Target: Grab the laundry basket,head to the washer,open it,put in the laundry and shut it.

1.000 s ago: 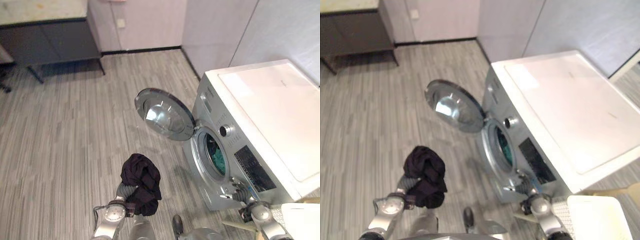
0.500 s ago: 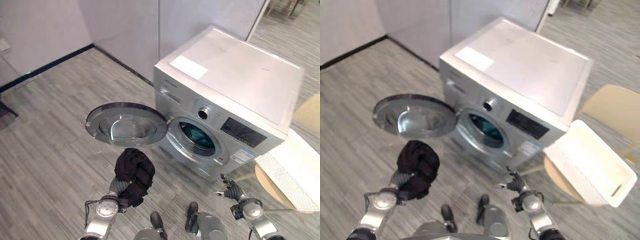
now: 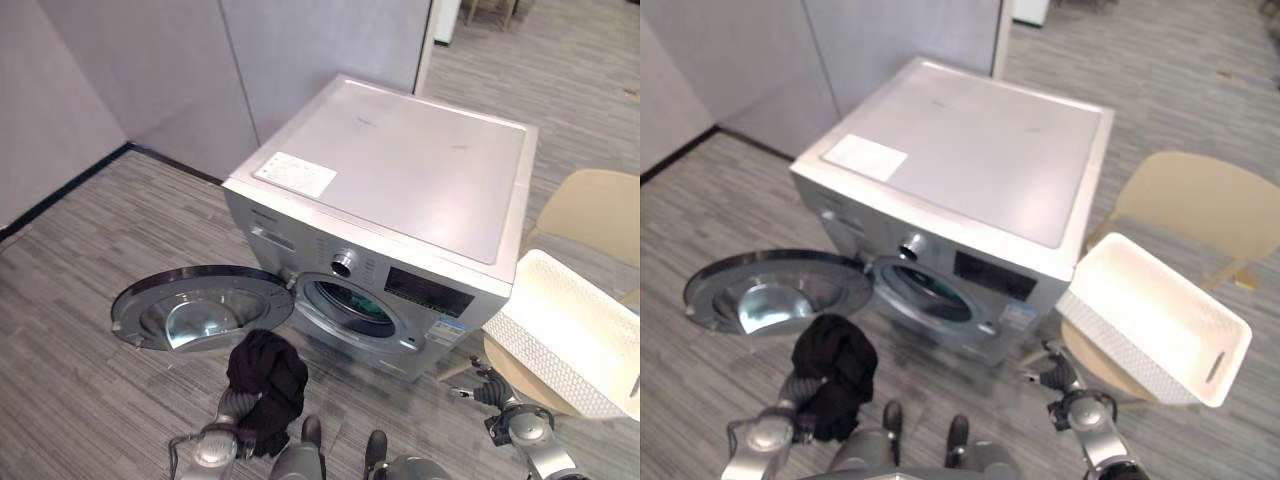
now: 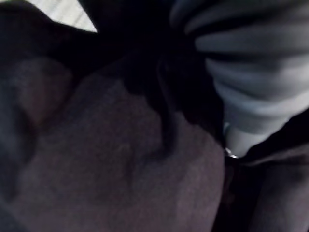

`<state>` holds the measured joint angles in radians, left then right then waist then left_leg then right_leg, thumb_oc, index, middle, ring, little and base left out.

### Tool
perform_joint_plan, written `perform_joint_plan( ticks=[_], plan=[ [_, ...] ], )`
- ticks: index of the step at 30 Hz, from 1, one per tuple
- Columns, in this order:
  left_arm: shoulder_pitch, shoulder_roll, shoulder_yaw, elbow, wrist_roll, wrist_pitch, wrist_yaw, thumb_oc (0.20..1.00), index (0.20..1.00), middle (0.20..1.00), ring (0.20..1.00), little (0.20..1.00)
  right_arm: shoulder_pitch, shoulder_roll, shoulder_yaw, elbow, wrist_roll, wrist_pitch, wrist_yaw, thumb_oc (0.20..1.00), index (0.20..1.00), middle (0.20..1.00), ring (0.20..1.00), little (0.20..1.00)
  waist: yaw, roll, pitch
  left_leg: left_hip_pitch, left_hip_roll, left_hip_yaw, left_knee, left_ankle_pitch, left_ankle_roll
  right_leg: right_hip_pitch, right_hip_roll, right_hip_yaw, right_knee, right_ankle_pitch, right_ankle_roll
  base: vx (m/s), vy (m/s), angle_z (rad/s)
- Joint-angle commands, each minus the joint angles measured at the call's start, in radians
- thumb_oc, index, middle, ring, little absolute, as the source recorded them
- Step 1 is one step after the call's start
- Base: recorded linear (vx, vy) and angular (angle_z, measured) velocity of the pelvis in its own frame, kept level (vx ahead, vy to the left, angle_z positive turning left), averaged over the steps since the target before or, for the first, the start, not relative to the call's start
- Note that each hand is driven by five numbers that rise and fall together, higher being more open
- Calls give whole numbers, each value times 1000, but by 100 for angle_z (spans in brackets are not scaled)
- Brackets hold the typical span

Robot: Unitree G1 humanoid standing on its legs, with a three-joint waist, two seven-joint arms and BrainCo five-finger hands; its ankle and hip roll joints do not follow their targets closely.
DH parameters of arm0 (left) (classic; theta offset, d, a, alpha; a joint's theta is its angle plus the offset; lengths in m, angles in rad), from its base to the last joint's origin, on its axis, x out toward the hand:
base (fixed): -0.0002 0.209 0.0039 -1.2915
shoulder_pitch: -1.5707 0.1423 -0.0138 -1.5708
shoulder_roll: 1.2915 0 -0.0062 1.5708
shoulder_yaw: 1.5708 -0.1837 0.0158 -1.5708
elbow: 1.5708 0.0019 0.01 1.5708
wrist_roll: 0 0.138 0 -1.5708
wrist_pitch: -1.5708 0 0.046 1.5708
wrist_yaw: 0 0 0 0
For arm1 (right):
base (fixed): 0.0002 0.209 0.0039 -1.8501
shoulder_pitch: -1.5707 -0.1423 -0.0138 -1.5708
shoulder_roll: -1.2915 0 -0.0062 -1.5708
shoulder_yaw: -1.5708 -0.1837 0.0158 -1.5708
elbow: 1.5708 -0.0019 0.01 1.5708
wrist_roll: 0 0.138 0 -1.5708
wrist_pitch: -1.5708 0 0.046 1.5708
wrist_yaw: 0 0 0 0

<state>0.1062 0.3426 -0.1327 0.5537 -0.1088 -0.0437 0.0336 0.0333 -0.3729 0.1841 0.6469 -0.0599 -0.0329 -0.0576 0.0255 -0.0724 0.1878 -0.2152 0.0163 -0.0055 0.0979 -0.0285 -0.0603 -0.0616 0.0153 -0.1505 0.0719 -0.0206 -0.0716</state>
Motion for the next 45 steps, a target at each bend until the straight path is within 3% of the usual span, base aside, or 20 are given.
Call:
perform_joint_plan(
  ticks=[1, 3, 5, 6, 7, 9, 10, 11, 15, 18, 22, 27, 30, 31, 35, 36, 37, 38, 41, 45],
  plan=[
    [-33, 20, 18, -61, -16, -56, 25, 200, 200, 200, 200, 200, -18, -8, 0, -28, 26, -28, -15, 1000, 1000, 1000, 1000, 1000, -1, 8, 59, 11, -3, 18, 20, 36, 6, 18, -51, -4, 18, -66, 131, 20, 213, -76],
    [-39, 27, 11, -64, -10, -56, 23, 200, 200, 200, 200, 200, -21, -5, -7, -31, 25, -30, -17, 1000, 1000, 1000, 1000, 1000, -14, 17, 69, 10, 4, 41, 34, 29, 17, -23, -66, 6, 83, -82, 137, -46, 202, -55],
    [-76, 54, -7, -64, -6, -61, 38, 200, 200, 200, 200, 200, -61, -3, -4, -47, 38, -26, -31, 1000, 1000, 1000, 1000, 1000, -27, 17, 128, -67, 5, 102, 154, -16, 50, -171, -93, 57, 266, -96, 140, -215, 277, -70],
    [-77, 54, -7, -64, -6, -61, 38, 200, 200, 200, 200, 200, -61, -3, -5, -47, 38, -25, -31, 1000, 1000, 1000, 1000, 1000, -26, 17, 125, -71, 5, 103, 153, -13, 50, -175, -92, 57, 264, -94, 140, -317, 274, -85],
    [-122, 70, -11, -48, -8, -64, 60, 200, 200, 200, 200, 200, -91, 3, 4, -51, 54, -23, -43, 1000, 1000, 1000, 1000, 1000, -31, 11, 163, -129, 9, 146, 241, -46, 69, -264, -110, 80, 362, -96, 136, -219, 147, -83],
    [-160, 74, -15, -40, -14, -70, 79, 200, 200, 200, 200, 200, -114, 5, 5, -53, 70, -26, -58, 1000, 1000, 1000, 1000, 1000, -35, 7, 176, -184, 16, 174, 302, -70, 80, -339, -118, 87, 424, -103, 129, -195, 114, -70],
    [-160, 74, -15, -39, -14, -70, 79, 200, 200, 200, 200, 200, -115, 5, 4, -53, 70, -26, -58, 1000, 1000, 1000, 1000, 1000, -35, 7, 174, -187, 16, 175, 304, -71, 80, -342, -118, 88, 426, -104, 129, -65, 41, -48],
    [-190, 76, -24, -40, -22, -74, 92, 200, 200, 200, 200, 200, -129, -1, 1, -72, 84, -29, -75, 1000, 1000, 1000, 1000, 1000, -42, 7, 184, -234, 20, 183, 384, -128, 83, -387, -128, 96, 482, -146, 129, -38, 24, -41],
    [-242, 80, -41, -58, -33, -77, 113, 200, 200, 200, 200, 200, -146, -8, -9, -117, 102, -33, -101, 1000, 1000, 1000, 1000, 1000, -55, 10, 202, -356, 43, 193, 518, -167, 92, -504, -135, 94, 585, -184, 113, -85, -21, -14],
    [-344, 85, -59, -133, -24, -84, 164, 200, 200, 200, 200, 200, -174, -23, -29, -193, 120, -48, -145, 1000, 1000, 1000, 1000, 1000, -82, 19, 191, -653, 78, 186, 765, -219, 98, -782, -133, 100, 787, -247, 86, -149, -78, 12],
    [-487, 110, -75, -153, 15, -88, 227, 200, 200, 200, 200, 200, -206, -30, -32, -234, 127, -67, -163, 1000, 1000, 1000, 1000, 1000, -101, 30, 174, -842, 103, 145, 905, -250, 103, -974, -135, 122, 928, -287, 66, -60, -57, 5],
    [-782, 225, -113, -79, 90, -92, 397, 200, 200, 200, 200, 200, -208, -46, -6, -296, 146, -126, -159, 1000, 1000, 1000, 1000, 1000, -142, 30, 150, -1030, 123, 109, 1023, -275, 114, -1163, -128, 135, 1057, -321, 50, -20, -55, -5],
    [-986, 328, -182, 24, 109, -81, 463, 200, 200, 200, 200, 200, -205, -58, 33, -310, 151, -157, -144, 1000, 1000, 1000, 1000, 1000, -168, 33, 140, -1111, 136, 97, 1070, -286, 120, -1241, -121, 135, 1097, -324, 50, -1, -54, -8],
    [-995, 329, -188, 31, 108, -83, 463, 200, 200, 200, 200, 200, -207, -56, 31, -309, 151, -158, -144, 1000, 1000, 1000, 1000, 1000, -166, 32, 139, -1118, 136, 96, 1074, -287, 120, -1247, -121, 135, 1100, -325, 50, -5, -41, -14],
    [-1290, 472, -358, 141, 191, -67, 546, 200, 200, 200, 200, 200, -215, -88, 66, -325, 178, -202, -122, 1000, 1000, 1000, 1000, 1000, -195, 38, 135, -1206, 142, 78, 1130, -297, 120, -1324, -109, 134, 1143, -319, 60, 9, -38, 0],
    [-1323, 485, -382, 143, 208, -57, 554, 256, 256, 256, 256, 256, -215, -97, 74, -325, 183, -208, -122, 1000, 1000, 1000, 1000, 1000, -198, 39, 137, -1215, 144, 76, 1135, -298, 121, -1331, -108, 133, 1144, -318, 61, 0, 0, 0],
    [-1369, 488, -412, 158, 221, -53, 565, 705, 705, 705, 705, 705, -217, -102, 78, -322, 190, -216, -123, 1000, 1000, 1000, 1000, 1000, -199, 39, 138, -1226, 144, 74, 1140, -301, 121, -1340, -106, 131, 1147, -316, 65, 0, 0, 0],
    [-1406, 496, -442, 174, 240, -43, 571, 1000, 1000, 1000, 1000, 1000, -221, -105, 86, -315, 200, -221, -121, 1000, 1000, 1000, 1000, 1000, -200, 39, 142, -1240, 142, 69, 1150, -302, 123, -1348, -104, 130, 1154, -314, 65, 0, 0, 0],
    [-1462, 513, -504, 186, 291, -35, 563, 1000, 1000, 1000, 1000, 1000, -225, -117, 93, -310, 213, -230, -113, 1000, 1000, 1000, 1000, 1000, -203, 42, 140, -1263, 138, 61, 1165, -303, 124, -1365, -103, 127, 1163, -314, 66, 6, -10, 1],
    [-1480, 483, -577, 247, 327, -16, 469, 1000, 1000, 1000, 1000, 1000, -234, -134, 107, -309, 225, -231, -103, 1000, 1000, 1000, 1000, 1000, -203, 46, 134, -1276, 127, 58, 1174, -301, 124, -1380, -100, 125, 1170, -313, 64, 7, -16, 3]
  ],
)
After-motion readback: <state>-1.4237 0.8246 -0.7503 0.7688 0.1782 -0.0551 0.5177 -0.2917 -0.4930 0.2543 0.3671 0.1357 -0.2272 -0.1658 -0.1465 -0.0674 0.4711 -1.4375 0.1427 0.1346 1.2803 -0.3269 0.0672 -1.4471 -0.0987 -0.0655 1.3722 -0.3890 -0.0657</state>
